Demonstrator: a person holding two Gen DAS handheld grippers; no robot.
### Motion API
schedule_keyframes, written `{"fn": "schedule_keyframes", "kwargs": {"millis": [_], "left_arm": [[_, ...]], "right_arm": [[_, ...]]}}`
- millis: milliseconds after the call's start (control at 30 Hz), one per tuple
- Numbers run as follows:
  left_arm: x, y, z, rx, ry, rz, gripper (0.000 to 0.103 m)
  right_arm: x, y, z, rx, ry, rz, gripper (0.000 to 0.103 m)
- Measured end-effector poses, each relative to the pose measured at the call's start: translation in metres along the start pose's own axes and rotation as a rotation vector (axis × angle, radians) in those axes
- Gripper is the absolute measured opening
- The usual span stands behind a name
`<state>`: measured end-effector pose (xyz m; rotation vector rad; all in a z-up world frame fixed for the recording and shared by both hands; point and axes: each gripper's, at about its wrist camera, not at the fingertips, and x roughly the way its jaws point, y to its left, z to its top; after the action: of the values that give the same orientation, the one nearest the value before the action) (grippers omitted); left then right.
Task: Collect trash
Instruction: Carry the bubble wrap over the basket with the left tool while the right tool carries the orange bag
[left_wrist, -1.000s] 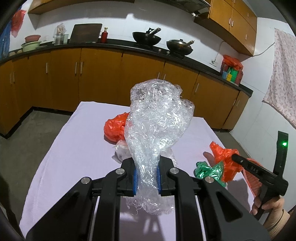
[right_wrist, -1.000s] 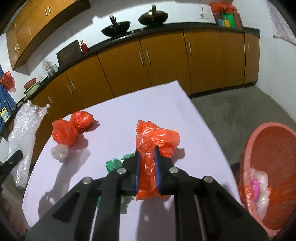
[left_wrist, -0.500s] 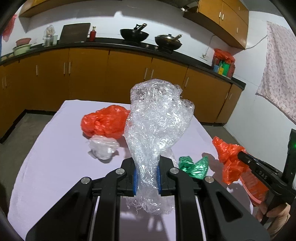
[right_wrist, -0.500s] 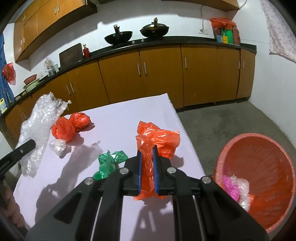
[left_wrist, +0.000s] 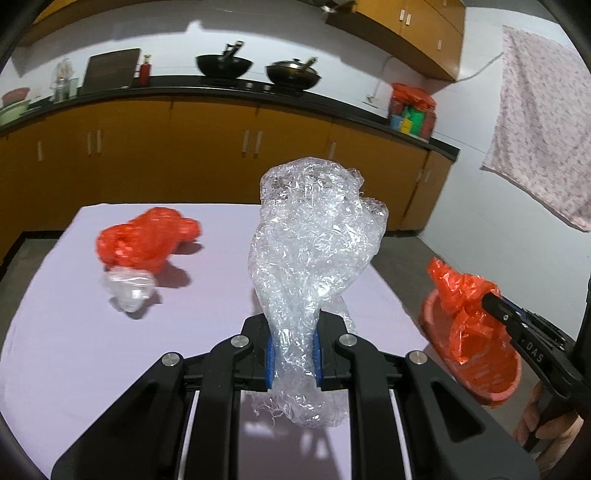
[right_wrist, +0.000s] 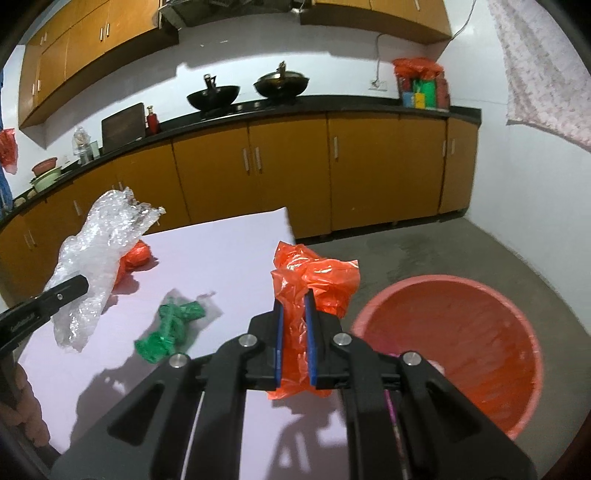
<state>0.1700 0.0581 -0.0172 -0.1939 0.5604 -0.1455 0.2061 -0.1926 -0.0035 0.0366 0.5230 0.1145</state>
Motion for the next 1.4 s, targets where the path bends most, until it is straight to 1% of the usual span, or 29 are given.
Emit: {"fn": "schedule_keyframes", "kwargs": {"millis": [200,367,767,1033,1400], "left_arm": [[0.009,-0.040,-0.003,0.041,0.016,-0.065,0.015],[0.017,-0.068,-0.005,0.069,0.032,-0.105,0.015],[0.050,-0.146,-0.019,0.155,0.113,-0.210,0.015],[0.067,-0.180,-0.029,0.201,0.162,-0.239,0.015],[0.084,-0.200,-0.034,0.239,0.203,-0.245,0.015]], "right_arm": [[-0.016,-0.030,-0.004,0.013,-0.024,-0.061,0.011],[-0.023,-0.054,-0.009,0.030,-0.027,-0.107,0.011],[-0.035,-0.123,-0.019,0.091,-0.025,-0.207,0.011],[-0.037,-0.151,-0.023,0.132,-0.024,-0.233,0.011],[-0.027,-0.161,-0.026,0.145,-0.012,-0.232,0.011]]}}
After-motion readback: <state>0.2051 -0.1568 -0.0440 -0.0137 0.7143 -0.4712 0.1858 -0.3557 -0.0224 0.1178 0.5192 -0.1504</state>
